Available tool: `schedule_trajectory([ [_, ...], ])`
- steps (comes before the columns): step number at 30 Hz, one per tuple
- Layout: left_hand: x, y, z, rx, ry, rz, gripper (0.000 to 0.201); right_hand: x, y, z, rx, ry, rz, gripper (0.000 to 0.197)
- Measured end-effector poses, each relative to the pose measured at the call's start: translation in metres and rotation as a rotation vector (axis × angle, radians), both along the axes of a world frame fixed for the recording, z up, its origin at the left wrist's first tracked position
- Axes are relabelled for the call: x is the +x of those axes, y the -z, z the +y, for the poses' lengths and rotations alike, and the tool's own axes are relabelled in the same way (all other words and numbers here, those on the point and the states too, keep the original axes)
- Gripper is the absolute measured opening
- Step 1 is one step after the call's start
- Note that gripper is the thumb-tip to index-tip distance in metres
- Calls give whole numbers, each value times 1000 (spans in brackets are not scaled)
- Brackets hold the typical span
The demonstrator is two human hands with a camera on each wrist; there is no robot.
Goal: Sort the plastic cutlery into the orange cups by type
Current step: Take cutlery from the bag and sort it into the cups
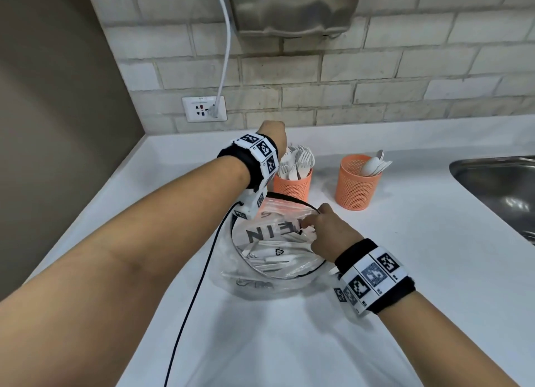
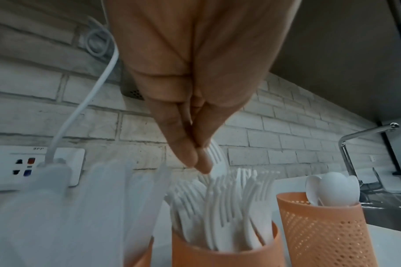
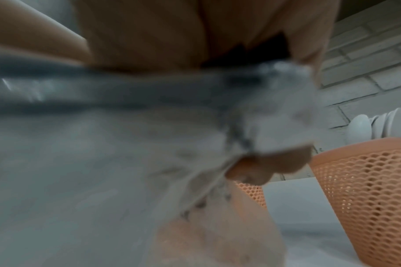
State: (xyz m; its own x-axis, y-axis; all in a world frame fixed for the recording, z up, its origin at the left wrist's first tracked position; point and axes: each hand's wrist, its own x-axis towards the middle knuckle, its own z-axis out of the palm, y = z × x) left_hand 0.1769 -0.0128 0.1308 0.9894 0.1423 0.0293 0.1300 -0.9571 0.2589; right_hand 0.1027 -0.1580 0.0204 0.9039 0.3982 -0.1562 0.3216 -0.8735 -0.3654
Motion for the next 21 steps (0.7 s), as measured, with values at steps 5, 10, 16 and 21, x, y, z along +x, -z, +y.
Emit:
schedule_trajectory([
  [5, 5, 13, -2, 166, 100, 51, 29, -1, -2, -3, 51, -23, -37, 39],
  [10, -3, 6, -5, -12, 105, -20, 38, 0, -2, -3, 66, -16, -28, 48],
  [16, -70, -41, -24, -313, 229, -359, 24, -1, -4, 0, 95, -2, -57, 58],
  [21, -117, 3, -39, 81, 356, 84, 28, -4, -5, 5, 136, -11, -100, 60],
])
